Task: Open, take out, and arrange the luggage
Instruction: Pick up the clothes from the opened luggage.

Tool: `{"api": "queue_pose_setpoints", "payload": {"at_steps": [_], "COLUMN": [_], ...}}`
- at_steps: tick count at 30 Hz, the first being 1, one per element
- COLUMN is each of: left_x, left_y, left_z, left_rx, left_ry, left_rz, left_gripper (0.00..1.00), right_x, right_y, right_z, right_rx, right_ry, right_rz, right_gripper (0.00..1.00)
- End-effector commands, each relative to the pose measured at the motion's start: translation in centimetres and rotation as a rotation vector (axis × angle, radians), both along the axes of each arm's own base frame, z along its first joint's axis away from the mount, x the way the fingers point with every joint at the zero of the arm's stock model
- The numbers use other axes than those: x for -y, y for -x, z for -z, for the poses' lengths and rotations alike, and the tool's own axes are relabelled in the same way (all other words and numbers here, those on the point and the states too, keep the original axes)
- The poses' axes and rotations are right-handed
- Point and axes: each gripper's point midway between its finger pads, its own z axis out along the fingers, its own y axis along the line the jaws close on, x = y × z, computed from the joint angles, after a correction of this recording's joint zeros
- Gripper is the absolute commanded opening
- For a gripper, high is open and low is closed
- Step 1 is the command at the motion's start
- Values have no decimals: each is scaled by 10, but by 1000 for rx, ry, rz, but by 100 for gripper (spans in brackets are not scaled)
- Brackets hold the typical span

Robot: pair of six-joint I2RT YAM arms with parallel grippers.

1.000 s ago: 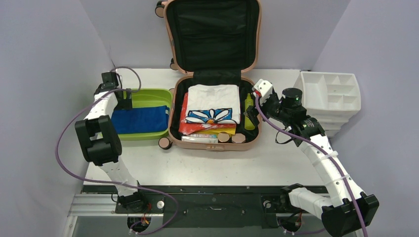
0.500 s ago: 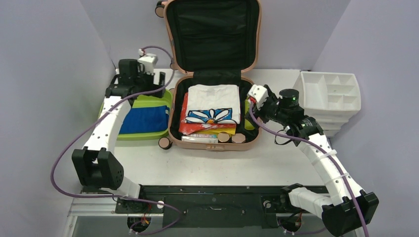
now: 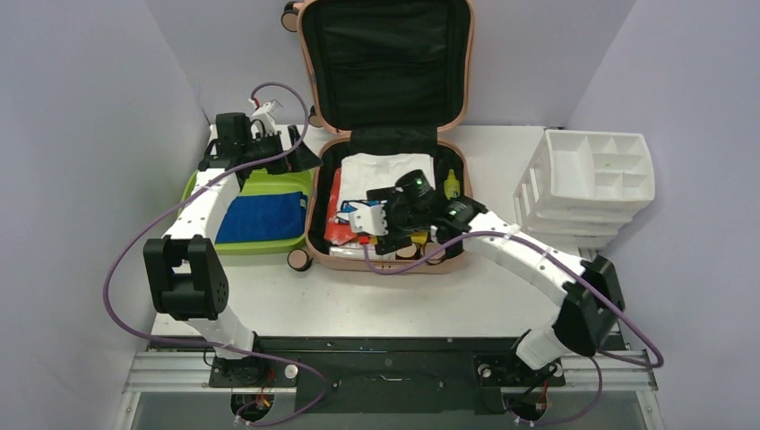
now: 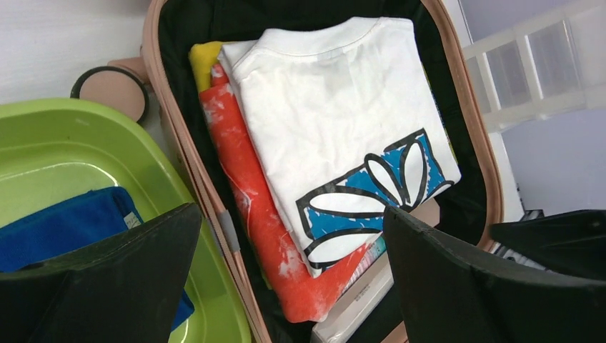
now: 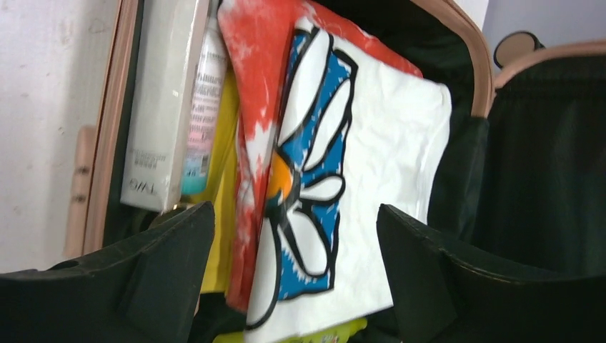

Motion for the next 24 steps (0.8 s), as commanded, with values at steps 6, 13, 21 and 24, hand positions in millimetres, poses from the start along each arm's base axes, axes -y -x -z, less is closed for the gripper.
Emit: {"api": "queue_pose_setpoints", "payload": {"at_steps": [6, 13, 21, 24], "left_x": [-6, -12, -19, -20], "left_y": [-4, -5, -10, -11], "left_z": [-22, -19, -13, -12], "left_rx": [51, 37, 11, 7], "left_ry": [142, 164, 207, 213], "left_rz": [5, -26, -59, -67], "left_gripper": [96, 96, 96, 96], "right_x": [-66, -83, -94, -97], "right_y": [-44, -57, -58, -61], "right_z": [9, 23, 47, 54], "right_rx": [129, 123, 108, 119], "right_ry": [89, 127, 169, 179], "right_rz": [23, 22, 18, 29], "right_gripper": [68, 64, 61, 60]}}
